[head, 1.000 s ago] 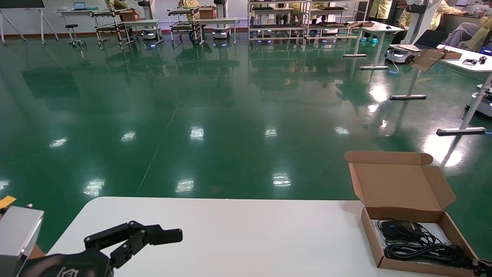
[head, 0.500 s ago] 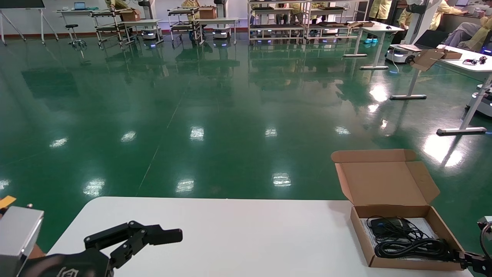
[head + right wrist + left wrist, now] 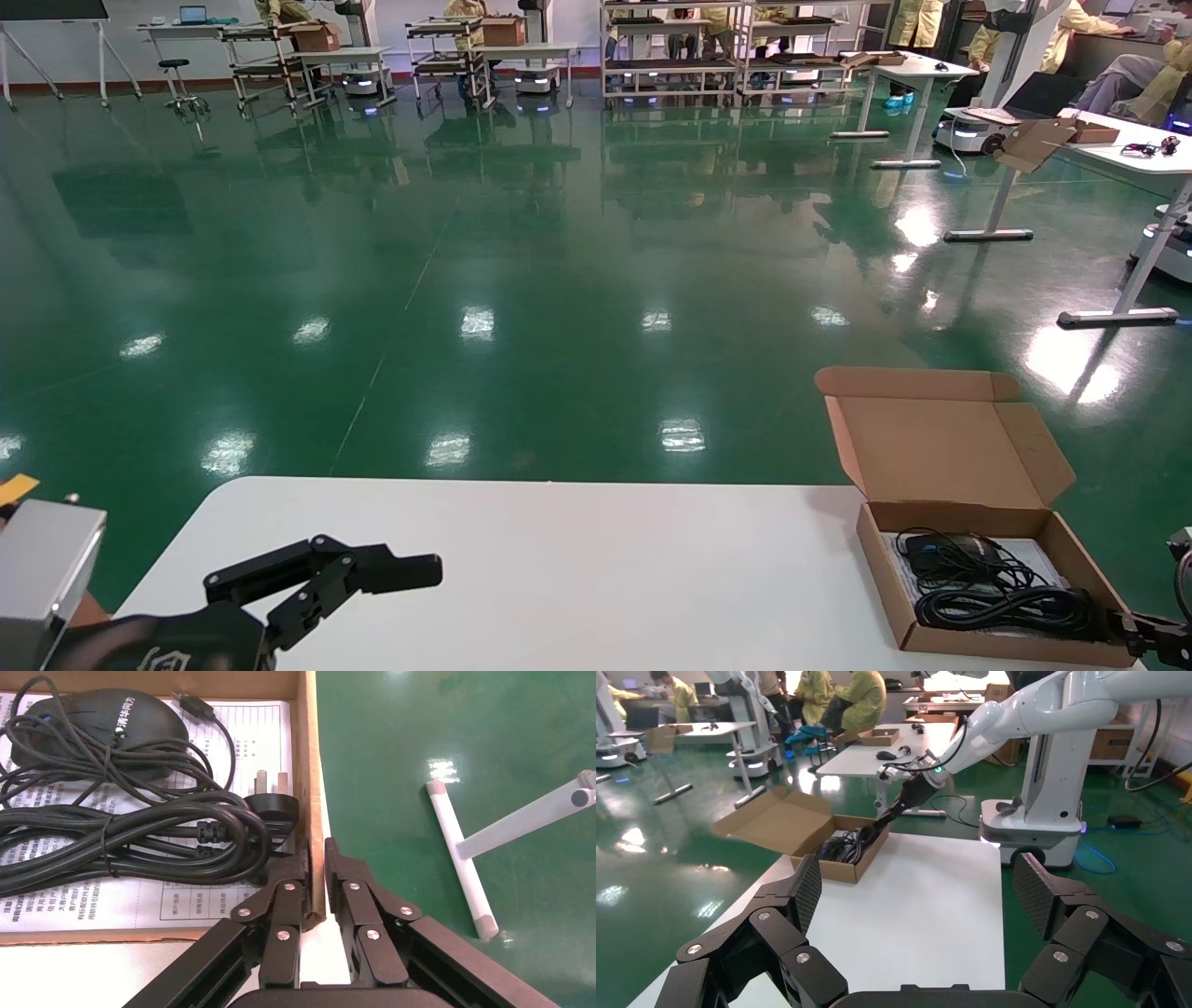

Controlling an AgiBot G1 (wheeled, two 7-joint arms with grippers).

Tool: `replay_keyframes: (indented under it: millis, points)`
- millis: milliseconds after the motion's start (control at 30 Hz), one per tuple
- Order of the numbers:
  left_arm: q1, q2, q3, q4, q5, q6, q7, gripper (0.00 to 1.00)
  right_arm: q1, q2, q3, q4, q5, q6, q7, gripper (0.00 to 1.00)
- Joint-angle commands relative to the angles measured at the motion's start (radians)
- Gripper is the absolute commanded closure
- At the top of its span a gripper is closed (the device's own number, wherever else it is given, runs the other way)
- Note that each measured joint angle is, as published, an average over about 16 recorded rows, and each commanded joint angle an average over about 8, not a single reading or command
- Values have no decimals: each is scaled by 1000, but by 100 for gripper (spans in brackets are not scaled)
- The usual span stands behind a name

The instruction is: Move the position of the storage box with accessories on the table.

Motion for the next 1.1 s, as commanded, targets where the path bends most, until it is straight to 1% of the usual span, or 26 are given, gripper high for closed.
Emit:
replay_keyframes:
  millis: [33,300,633,900,1100]
  points:
    - [0,0,0,0,0,0,0,0,-2,1,0,-1,0,0,-1,0]
    - [0,0,0,0,0,0,0,0,5,5,3,3,5,-2,-5,0]
    - [0,0,0,0,0,0,0,0,51,19,8,13,12,-30,-9,0]
    - [0,0,0,0,0,0,0,0,106,35,18,24,25,-83,-7,0]
    - [0,0,0,0,0,0,0,0,155,48,30,36,43,-156,-1,0]
